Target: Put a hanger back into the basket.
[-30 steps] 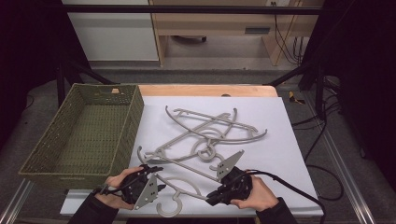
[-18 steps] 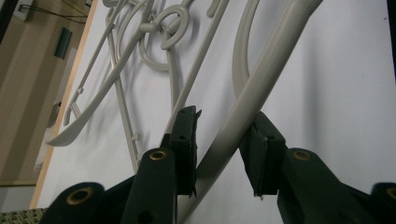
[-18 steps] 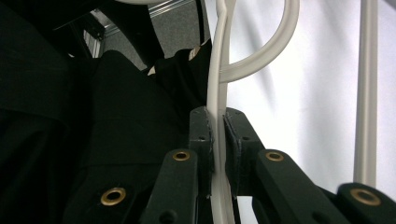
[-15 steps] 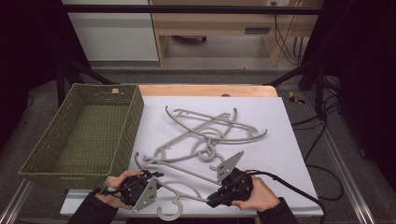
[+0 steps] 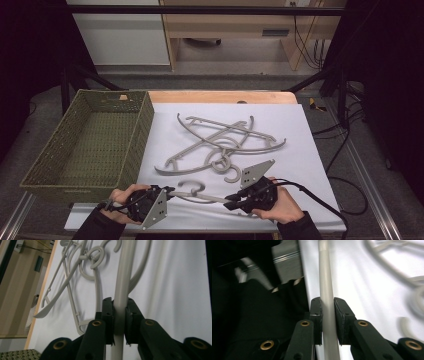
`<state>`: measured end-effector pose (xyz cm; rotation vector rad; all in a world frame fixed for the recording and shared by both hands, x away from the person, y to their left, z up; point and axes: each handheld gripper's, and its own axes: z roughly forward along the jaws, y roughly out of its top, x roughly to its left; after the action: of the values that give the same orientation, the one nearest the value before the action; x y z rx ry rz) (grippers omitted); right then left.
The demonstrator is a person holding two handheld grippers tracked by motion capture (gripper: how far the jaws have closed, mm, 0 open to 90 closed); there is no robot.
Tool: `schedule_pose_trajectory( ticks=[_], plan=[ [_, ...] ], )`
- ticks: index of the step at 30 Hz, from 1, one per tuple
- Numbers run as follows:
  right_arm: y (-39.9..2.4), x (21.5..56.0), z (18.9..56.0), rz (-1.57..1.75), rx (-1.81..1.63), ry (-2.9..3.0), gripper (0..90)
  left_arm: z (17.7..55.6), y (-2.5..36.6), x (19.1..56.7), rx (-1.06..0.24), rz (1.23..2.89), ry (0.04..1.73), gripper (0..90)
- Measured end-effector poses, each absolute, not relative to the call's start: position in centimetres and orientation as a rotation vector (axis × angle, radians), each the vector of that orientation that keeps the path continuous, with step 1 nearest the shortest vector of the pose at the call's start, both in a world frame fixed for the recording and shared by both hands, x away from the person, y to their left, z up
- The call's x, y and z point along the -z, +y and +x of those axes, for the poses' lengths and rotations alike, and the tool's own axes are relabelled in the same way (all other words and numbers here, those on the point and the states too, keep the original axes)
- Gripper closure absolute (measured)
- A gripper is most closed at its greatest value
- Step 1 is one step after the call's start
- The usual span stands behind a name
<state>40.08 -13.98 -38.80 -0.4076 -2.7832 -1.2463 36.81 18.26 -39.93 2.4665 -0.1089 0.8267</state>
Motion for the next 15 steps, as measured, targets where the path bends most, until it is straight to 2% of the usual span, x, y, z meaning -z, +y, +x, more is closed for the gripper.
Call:
schedule_pose_trajectory(
  ticks=[6, 9, 11, 15],
  plan=[
    [-14.4, 38.9, 40.6, -0.561, 1.312, -2.832, 69.6, 36.8, 17.7, 39.8, -0.805, 2.479, -0.009, 81.6],
    [-14.8, 38.9, 41.1, -0.691, 1.345, -2.847, 62.1, 37.1, 17.6, 39.8, -0.786, 2.482, 0.063, 81.5],
    [-15.3, 38.8, 41.3, -0.758, 1.421, -2.818, 53.9, 37.2, 17.5, 39.8, -0.778, 2.48, 0.12, 81.6],
    [-16.8, 38.3, 41.5, -0.899, 1.606, -2.79, 45.8, 37.6, 17.6, 39.3, -0.739, 2.451, 0.23, 81.6]
  ],
)
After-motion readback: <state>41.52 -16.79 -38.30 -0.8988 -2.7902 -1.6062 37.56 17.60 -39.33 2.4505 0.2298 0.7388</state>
